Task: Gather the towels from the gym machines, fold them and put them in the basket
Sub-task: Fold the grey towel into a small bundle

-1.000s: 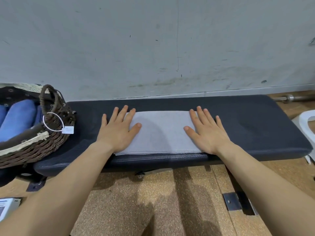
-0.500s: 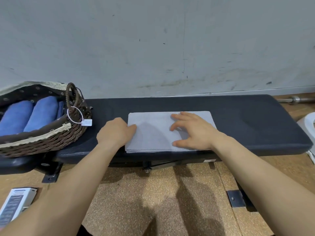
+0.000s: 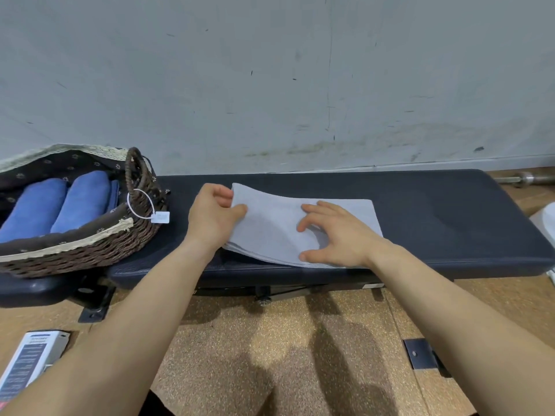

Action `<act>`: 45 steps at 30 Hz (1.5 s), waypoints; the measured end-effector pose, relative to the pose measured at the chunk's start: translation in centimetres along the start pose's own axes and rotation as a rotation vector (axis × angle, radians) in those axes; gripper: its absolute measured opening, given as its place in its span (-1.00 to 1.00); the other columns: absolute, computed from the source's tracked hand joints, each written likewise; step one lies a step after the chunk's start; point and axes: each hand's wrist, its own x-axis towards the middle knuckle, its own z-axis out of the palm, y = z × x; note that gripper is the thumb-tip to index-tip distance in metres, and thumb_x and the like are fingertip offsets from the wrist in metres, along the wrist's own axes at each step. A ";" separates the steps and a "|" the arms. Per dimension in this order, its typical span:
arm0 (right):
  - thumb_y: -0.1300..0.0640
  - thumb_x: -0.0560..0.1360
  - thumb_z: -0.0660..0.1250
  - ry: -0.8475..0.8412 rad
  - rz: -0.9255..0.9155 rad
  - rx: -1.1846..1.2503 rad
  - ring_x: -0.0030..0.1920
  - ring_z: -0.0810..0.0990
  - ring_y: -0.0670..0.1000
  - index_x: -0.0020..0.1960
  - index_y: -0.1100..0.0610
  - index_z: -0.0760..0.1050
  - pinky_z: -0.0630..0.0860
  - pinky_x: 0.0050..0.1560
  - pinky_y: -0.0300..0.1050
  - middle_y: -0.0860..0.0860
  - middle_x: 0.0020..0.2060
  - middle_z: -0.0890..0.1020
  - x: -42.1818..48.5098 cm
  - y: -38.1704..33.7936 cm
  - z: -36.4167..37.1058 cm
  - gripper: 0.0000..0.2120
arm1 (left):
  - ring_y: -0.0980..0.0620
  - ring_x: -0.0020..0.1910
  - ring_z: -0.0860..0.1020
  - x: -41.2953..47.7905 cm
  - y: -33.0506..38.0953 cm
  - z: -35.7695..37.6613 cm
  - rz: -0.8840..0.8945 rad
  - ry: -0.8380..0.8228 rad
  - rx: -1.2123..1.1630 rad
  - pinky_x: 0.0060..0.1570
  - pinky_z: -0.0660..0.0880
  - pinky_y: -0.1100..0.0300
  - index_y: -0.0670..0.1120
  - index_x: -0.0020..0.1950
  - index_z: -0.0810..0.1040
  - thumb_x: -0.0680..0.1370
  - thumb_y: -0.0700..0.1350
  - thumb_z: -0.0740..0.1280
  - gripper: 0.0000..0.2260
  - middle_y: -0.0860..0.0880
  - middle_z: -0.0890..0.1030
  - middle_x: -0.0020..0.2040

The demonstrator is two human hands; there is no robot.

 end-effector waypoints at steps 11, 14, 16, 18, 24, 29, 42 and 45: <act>-0.19 0.52 0.36 0.194 0.026 0.087 0.48 0.28 -0.02 0.26 -0.13 0.57 0.19 0.40 -0.14 -0.10 0.46 0.41 -0.7 0.3 -2.4 -0.66 | 0.05 -0.01 0.66 -0.7 5.2 1.0 0.043 -0.025 -0.235 0.03 0.58 0.13 0.00 0.10 0.56 0.43 -0.17 0.51 -0.71 0.03 0.69 -0.03; -0.17 0.51 0.39 0.209 0.098 0.073 0.47 0.30 0.02 0.28 -0.15 0.54 0.25 0.39 -0.07 -0.11 0.46 0.41 -2.4 2.3 -3.2 -0.64 | 0.08 -0.02 0.65 -1.5 6.2 2.6 0.066 -0.055 -0.205 0.04 0.56 0.17 0.01 0.09 0.56 0.44 -0.17 0.51 -0.72 0.06 0.69 -0.06; -0.22 0.47 0.40 0.148 0.120 0.036 0.51 0.21 0.02 0.34 -0.19 0.49 0.23 0.43 -0.01 -0.12 0.51 0.31 -3.4 2.8 -3.2 -0.54 | 0.09 -0.04 0.64 -1.7 6.6 3.7 0.071 -0.074 -0.170 0.02 0.55 0.17 0.03 0.07 0.57 0.44 -0.16 0.50 -0.74 0.06 0.67 -0.06; -0.27 0.43 0.41 0.128 0.131 -0.022 0.52 0.15 0.02 0.41 -0.19 0.43 0.20 0.46 0.00 -0.11 0.54 0.24 -3.8 3.1 -3.1 -0.43 | 0.10 -0.05 0.64 -2.0 6.7 5.0 0.076 -0.102 -0.129 0.00 0.56 0.18 0.03 0.07 0.58 0.44 -0.16 0.50 -0.75 0.06 0.66 -0.06; -0.32 0.37 0.45 0.128 0.262 0.015 0.48 0.15 0.04 0.43 -0.10 0.37 0.26 0.40 -0.02 -0.08 0.47 0.27 -4.9 5.2 -3.5 -0.29 | 0.09 -0.04 0.62 -3.0 6.8 9.7 0.141 -0.179 0.156 -0.01 0.55 0.21 0.00 0.08 0.64 0.43 -0.12 0.47 -0.77 0.08 0.66 -0.06; -0.32 0.37 0.45 0.078 0.294 0.029 0.50 0.12 0.07 0.43 -0.16 0.38 0.23 0.43 0.03 -0.08 0.49 0.26 -5.6 6.5 -2.9 -0.31 | 0.03 0.02 0.59 -4.1 7.1 13.2 0.208 -0.218 0.341 0.05 0.54 0.15 0.00 0.12 0.59 0.46 -0.13 0.43 -0.77 0.05 0.63 0.03; -0.18 0.36 0.48 0.097 0.310 0.123 0.48 0.10 0.12 0.46 -0.07 0.35 0.20 0.44 0.06 -0.02 0.48 0.26 -5.7 7.1 -1.9 -0.28 | -0.07 0.05 0.58 -6.2 7.5 17.6 0.337 -0.261 0.625 -0.04 0.54 0.09 -0.05 0.16 0.59 0.52 -0.08 0.37 -0.78 -0.03 0.63 0.07; -0.02 0.41 0.42 0.094 0.309 0.202 0.45 0.26 0.16 0.40 -0.06 0.42 0.30 0.42 0.05 0.00 0.38 0.41 -5.7 7.7 -3.1 -0.43 | -0.07 0.06 0.60 -5.7 7.4 17.0 0.299 -0.349 0.525 0.08 0.57 0.02 -0.05 0.07 0.63 0.53 -0.06 0.33 -0.83 -0.04 0.67 0.02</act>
